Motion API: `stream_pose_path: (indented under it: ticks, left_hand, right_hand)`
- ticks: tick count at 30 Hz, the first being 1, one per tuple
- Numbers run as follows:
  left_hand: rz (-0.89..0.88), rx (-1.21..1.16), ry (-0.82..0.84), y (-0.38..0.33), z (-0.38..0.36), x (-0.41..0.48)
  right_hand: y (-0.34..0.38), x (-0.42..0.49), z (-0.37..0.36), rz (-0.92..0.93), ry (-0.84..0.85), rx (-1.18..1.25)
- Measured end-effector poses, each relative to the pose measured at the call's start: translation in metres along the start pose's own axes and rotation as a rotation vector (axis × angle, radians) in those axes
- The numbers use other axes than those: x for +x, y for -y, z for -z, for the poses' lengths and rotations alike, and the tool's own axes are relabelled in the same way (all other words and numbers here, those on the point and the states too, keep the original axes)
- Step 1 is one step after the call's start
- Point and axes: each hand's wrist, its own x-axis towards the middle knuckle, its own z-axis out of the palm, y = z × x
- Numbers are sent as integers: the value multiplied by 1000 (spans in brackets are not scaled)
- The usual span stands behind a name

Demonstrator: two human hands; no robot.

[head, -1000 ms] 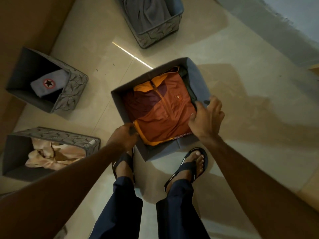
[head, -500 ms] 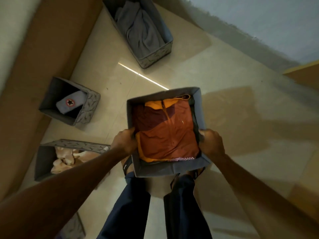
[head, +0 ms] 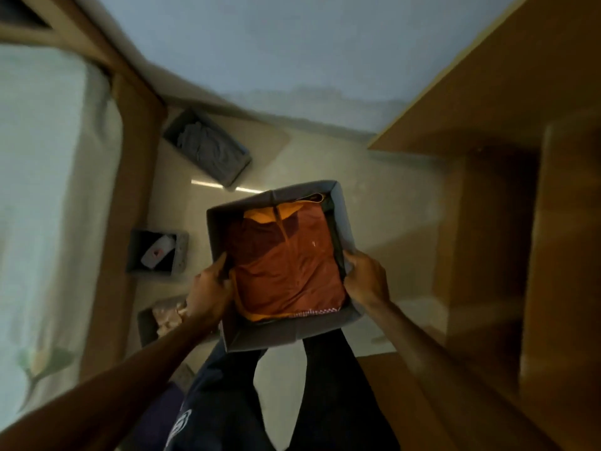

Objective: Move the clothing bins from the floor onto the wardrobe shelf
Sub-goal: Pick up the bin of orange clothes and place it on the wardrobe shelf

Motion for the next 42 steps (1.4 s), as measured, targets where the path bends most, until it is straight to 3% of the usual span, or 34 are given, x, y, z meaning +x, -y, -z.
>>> stream_pose_path:
  ticks: [11,16,25,34,39,42]
  left_hand:
    - [-363,57,-88,-190,65,-85]
    - [-574,210,-94,-295,54,-104]
    - [-953,188,-90,-477,8,-146]
    - [-1250,222,135,-632,-54,-180]
    - [-1354,257,399,-700,-114,-191]
    - [-1430,328,457,-731,-159,-195]
  right_hand:
    - [-12,-112,160,-177,-244,203]
    - [-65,-125,218,-313,-394,299]
    - [-139,-169,344,-455,-794,466]
    - [-204,-212,417,-647,-1129,508]
    - [-234,-235,421,-828,-1219,554]
    - [-257,-251,414,-896,-1241,577]
